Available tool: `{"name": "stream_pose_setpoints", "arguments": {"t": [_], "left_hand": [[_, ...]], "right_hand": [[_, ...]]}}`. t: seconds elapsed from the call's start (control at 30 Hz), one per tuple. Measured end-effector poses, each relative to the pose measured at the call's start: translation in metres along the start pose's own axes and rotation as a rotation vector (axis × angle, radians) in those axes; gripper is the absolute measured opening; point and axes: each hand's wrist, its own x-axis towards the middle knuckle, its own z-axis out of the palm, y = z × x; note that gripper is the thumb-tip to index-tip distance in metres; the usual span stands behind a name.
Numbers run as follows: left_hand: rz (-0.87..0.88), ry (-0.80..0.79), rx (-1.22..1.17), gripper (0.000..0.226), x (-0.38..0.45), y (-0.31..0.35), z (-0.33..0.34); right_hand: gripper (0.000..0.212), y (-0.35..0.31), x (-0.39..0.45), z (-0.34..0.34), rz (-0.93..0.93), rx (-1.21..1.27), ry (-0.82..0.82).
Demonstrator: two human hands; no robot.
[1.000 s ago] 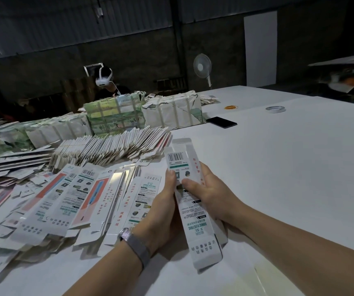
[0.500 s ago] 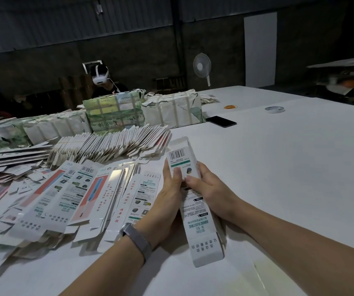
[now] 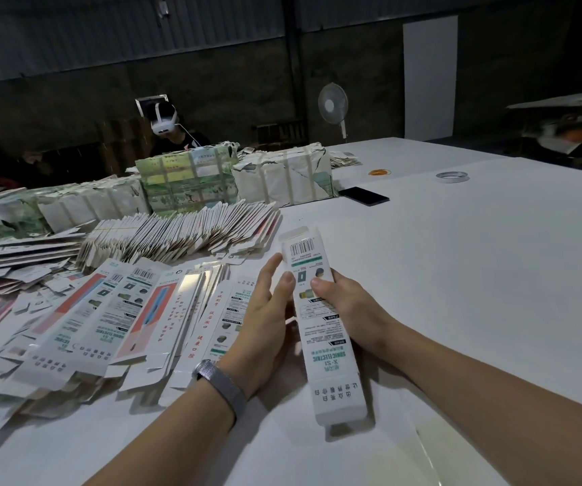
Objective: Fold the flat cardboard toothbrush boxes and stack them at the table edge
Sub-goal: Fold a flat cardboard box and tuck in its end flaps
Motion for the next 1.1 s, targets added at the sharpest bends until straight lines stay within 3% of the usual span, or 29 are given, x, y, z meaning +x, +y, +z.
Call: {"name": "stream_pose_setpoints", "arguments": {"t": [0.23, 0.37, 0.9, 1.1], "left_hand": [[0.026, -0.003, 0.017, 0.037, -0.0016, 0.0014, -0.001], [0.028, 0.003, 0.01, 0.05, -0.0037, 0.0028, 0.0019], [-0.007, 0.022, 0.017, 0.042, 0.0019, 0.0005, -0.0018], [-0.013, -0.007, 0.007, 0.037, -0.0001, 0.0019, -0.0044]], "right_hand": [[0.027, 0.0016, 0.0013, -0.001, -0.01, -0.04, -0.004], [0.026, 0.0035, 0.0017, -0.0008, -0.013, -0.048, -0.013], [0.026, 0.0044, 0.0006, -0.0009, -0.032, -0.076, -0.035], [0.027, 0.0059, 0.0016, -0.0013, -0.032, -0.077, 0.025]]}}
